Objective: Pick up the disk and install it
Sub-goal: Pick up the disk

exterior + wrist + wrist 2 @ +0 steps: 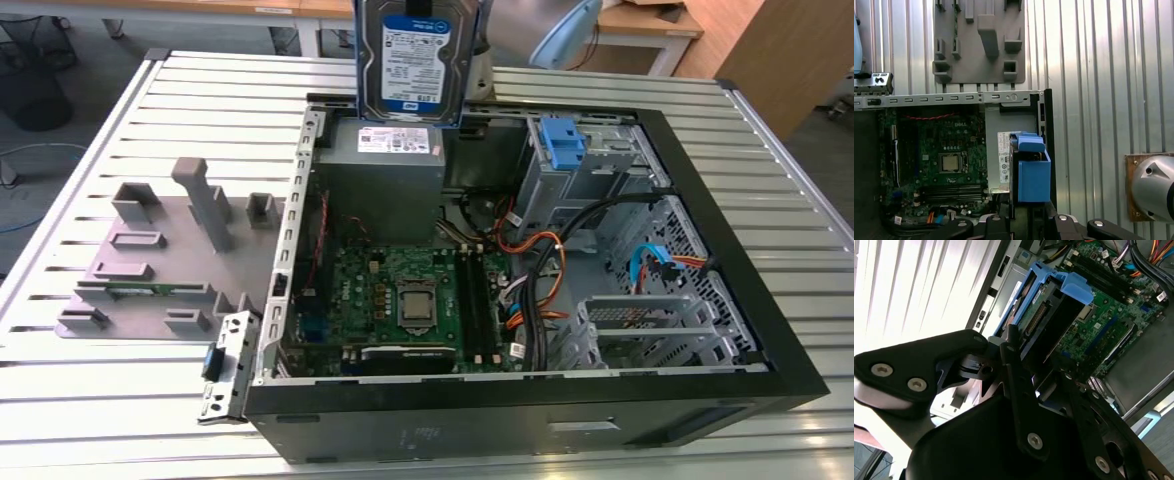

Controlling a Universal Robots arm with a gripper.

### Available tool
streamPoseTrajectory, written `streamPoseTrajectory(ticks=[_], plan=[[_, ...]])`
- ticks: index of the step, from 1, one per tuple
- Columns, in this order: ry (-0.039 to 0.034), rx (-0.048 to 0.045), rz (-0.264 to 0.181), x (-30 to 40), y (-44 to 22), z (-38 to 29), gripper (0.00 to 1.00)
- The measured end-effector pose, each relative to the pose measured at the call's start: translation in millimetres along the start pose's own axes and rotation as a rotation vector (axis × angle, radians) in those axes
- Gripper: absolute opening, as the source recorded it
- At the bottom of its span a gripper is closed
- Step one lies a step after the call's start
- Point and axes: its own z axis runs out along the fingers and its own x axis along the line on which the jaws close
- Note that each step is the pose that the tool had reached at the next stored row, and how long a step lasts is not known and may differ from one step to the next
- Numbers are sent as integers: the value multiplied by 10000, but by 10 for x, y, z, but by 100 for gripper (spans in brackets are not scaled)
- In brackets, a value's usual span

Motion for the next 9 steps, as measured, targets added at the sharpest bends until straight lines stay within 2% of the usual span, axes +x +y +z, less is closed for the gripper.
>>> streamPoseTrajectory(ticks=[9], plan=[[-2,1,0,-4,-85,0,35]])
